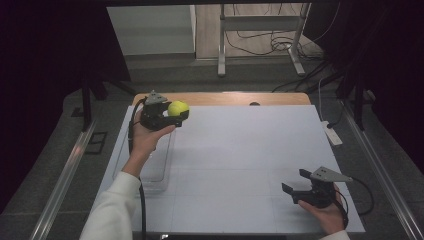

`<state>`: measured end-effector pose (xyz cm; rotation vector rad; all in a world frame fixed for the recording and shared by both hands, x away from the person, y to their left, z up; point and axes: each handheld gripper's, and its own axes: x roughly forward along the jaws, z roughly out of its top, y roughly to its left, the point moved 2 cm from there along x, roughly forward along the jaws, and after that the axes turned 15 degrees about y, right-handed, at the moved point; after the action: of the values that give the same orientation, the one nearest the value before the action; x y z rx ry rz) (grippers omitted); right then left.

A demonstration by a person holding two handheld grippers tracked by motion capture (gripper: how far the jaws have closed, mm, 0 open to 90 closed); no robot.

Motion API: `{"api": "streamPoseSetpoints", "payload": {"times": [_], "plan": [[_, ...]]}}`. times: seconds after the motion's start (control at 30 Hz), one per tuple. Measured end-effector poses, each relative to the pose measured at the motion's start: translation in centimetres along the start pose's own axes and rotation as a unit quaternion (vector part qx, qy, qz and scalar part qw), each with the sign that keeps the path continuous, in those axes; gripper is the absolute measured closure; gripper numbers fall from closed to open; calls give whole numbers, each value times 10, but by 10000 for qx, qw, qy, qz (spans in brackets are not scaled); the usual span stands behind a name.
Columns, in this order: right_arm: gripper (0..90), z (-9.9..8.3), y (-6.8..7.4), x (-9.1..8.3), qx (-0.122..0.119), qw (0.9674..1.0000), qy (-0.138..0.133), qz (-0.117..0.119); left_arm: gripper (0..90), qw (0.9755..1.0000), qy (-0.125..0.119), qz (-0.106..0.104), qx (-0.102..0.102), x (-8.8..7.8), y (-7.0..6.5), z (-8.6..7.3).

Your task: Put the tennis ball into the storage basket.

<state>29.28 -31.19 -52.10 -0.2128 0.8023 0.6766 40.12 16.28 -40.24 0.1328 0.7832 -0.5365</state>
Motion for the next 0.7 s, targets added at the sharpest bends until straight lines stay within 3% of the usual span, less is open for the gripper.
{"api": "streamPoseSetpoints", "payload": {"times": [0.7], "plan": [[102, 0, 0, 0, 5, 10000, 4, -6, 272, 9997, -41, 199, -166, -8, 17, -1]]}}
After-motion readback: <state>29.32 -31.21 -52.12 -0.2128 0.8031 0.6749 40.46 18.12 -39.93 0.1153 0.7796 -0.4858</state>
